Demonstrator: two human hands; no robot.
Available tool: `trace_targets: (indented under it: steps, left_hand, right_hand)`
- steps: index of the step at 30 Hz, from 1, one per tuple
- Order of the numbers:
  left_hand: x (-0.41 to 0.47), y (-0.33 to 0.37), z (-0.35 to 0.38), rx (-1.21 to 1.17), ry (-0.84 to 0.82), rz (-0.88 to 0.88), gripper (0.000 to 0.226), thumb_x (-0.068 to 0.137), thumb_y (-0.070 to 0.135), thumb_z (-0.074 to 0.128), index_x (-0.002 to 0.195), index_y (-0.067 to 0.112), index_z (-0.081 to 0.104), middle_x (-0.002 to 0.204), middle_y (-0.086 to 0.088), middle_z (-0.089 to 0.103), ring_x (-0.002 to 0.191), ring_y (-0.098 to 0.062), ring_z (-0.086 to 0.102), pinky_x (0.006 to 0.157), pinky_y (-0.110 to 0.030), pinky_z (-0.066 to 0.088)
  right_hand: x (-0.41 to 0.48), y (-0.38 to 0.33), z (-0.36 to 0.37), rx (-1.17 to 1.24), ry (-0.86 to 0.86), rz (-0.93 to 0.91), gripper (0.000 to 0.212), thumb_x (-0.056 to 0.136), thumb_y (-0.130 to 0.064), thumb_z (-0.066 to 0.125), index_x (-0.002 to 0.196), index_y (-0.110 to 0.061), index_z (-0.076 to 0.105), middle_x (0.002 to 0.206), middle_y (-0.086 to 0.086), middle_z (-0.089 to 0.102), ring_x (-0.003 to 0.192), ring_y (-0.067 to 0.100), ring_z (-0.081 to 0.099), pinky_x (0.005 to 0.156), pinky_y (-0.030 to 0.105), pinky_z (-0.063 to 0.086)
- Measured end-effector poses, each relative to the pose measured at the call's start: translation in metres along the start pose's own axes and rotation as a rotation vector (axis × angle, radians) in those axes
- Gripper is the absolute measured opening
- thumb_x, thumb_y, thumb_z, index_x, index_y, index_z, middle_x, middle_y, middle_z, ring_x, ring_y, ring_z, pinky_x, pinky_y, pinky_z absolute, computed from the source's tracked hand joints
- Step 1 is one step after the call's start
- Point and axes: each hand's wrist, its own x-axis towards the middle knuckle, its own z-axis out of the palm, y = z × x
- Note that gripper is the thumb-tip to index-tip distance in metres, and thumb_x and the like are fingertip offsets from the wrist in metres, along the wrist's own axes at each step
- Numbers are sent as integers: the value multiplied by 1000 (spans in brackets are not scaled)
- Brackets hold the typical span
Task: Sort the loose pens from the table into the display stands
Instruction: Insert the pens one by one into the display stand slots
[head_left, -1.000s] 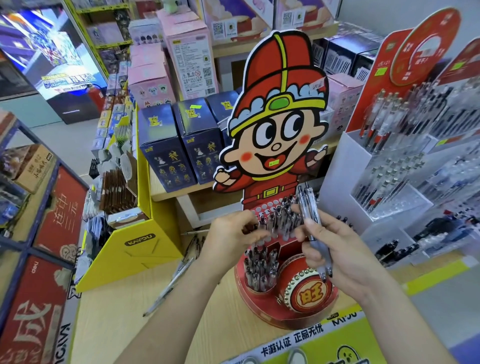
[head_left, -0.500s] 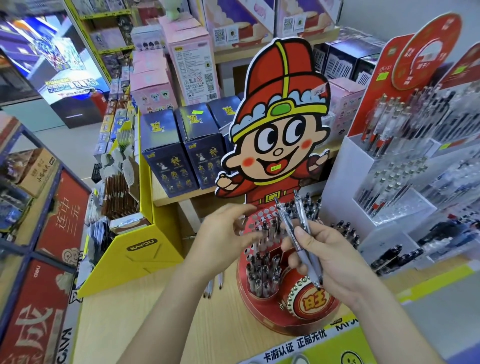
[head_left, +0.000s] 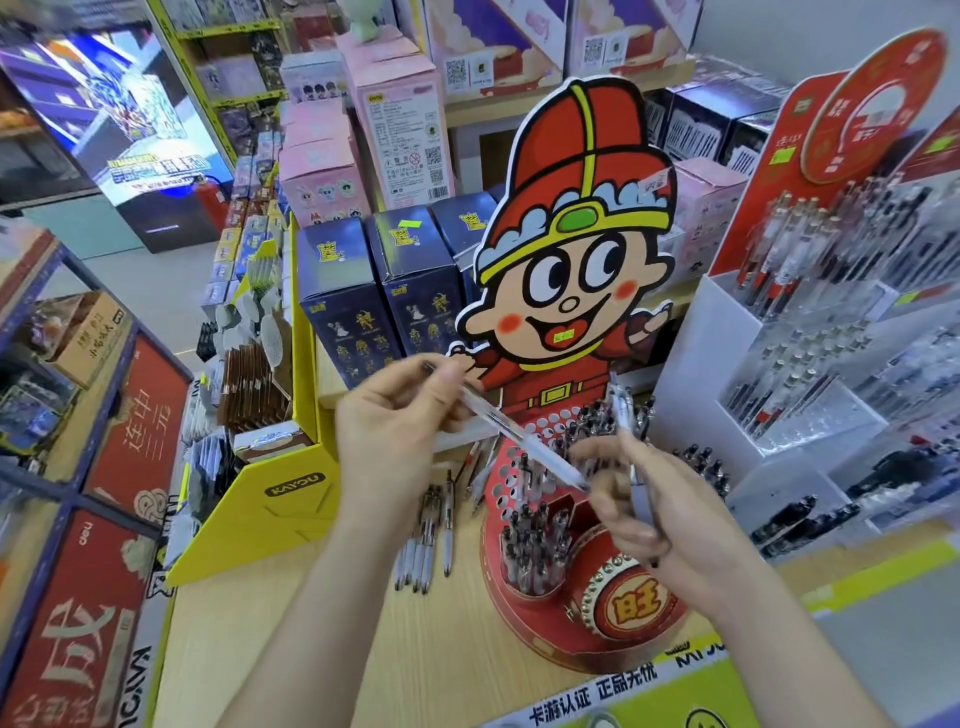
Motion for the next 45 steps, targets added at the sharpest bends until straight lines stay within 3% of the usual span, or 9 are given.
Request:
trace_targets:
  steps: [4,9,14,20,25,32,37,41,45]
  left_hand:
    - [7,-12,-25,212,67,150,12,87,7,65,83,16,70,69,-4,69,59,-11,60,59,-22,53]
    - [-8,-54,-27,395,-7,26,11,85,10,68,83,20,72,74,1,70,67,-17,65,60,-28,55]
    - [-12,-80,-20,413,-12,-13,14,83,13,72,79,26,71,67,12,68,62,-1,59,60,-20,49]
    - [-8,-94,-21,387,8,12,12,85,15,71,77,23,69,64,8,63,60,-5,54,57,-21,45]
    - [-1,-100,-24,328,41,-36,9,86,14,70,79,20,71,66,7,66,61,-6,56,59,-28,47]
    - [-18,-104,-14,509,-194,47,25,88,26,65,83,50,65,79,6,70,73,-19,64,69,-43,54]
    - [-4,-100,-12,746,-302,130,14,94,21,60,103,23,71,87,14,69,80,-4,63,76,-33,54]
    - [-1,-97,-8,912,-428,240,25,83,39,70,101,22,74,91,10,72,80,-1,62,75,-22,52]
    - [-7,-102,-10,788,-303,190,22,79,37,74,95,22,75,83,14,71,75,3,63,72,-23,54]
  right_hand:
    - [1,-5,-9,79,37,9,50,90,-42,43,118,-6,64,65,4,47,42,7,26,36,19,15]
    - [3,-4,-8,98,92,-28,36,99,-20,36,120,-6,62,66,2,44,48,8,27,40,20,18]
    - [2,0,-8,104,94,-53,32,99,-9,40,120,-5,65,67,4,47,51,10,33,41,19,23]
    - [-3,1,-7,64,82,-58,34,92,-15,53,123,-18,64,68,5,50,44,8,32,37,15,23]
    - [-3,-1,-8,19,80,1,30,97,-15,47,118,-9,68,68,6,51,46,8,29,37,16,18]
    - [-2,2,-9,-41,68,-35,26,92,-2,52,107,-5,73,77,8,56,56,11,45,42,17,32]
    - [-2,2,-6,-89,88,-77,27,82,-11,61,105,-6,74,77,7,61,63,14,59,49,19,46]
    - [-1,0,-3,-63,93,-84,28,85,-17,56,106,-3,69,72,9,63,61,19,63,49,22,48]
    - [-2,0,-4,-55,83,-77,32,88,-23,53,108,-2,66,73,13,64,59,23,63,49,24,49]
